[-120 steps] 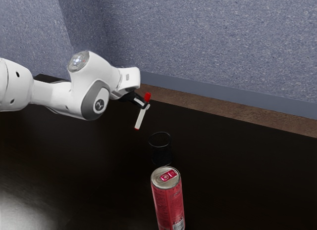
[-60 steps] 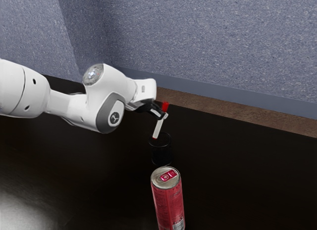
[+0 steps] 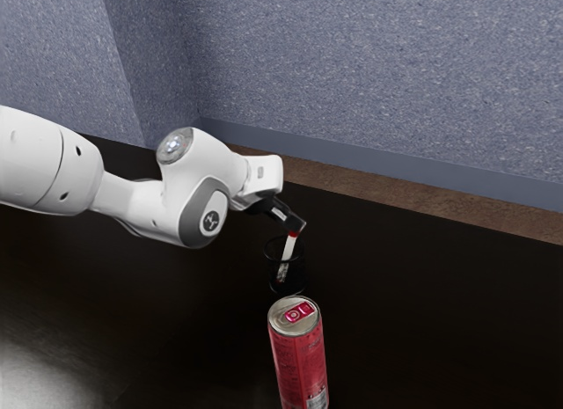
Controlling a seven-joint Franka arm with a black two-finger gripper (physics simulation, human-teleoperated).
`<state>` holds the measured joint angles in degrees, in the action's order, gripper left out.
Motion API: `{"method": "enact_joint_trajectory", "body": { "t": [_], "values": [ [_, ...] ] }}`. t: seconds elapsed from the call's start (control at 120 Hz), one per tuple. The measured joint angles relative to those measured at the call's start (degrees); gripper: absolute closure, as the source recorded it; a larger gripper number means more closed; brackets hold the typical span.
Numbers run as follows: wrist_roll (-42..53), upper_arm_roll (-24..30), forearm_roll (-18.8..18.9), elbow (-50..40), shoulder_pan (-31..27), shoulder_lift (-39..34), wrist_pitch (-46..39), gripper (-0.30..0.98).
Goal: Put the marker into the pen holder.
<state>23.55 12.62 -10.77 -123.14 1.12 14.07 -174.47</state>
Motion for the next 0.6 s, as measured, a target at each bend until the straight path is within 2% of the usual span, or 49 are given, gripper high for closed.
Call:
{"method": "enact_joint_trajectory", "body": {
  "t": [0.083,0.133,0.2,0.275,0.35,0.45,0.533,0.6],
  "values": [
    [-0.1,0.2,-0.2,0.2,0.0,-0.4,2.2,0.15],
    [-0.2,-0.4,-0.2,3.1,0.0,-1.1,7.5,0.12],
    [-0.9,-4.4,0.2,12.8,0.2,-1.4,21.3,0.09],
    [-2.6,-8.1,4.0,26.5,-0.2,-1.4,38.6,0.06],
    [-4.1,-10.7,6.5,35.6,-0.3,-2.3,52.7,0.04],
    [-6.5,-16.4,9.2,34.5,2.5,-9.8,65.7,0.03],
    [-8.1,-22.2,10.3,34.4,6.2,-10.9,72.8,0.02],
    [-9.1,-23.8,10.8,34.6,6.4,-10.9,76.8,0.01]
  ]
}}
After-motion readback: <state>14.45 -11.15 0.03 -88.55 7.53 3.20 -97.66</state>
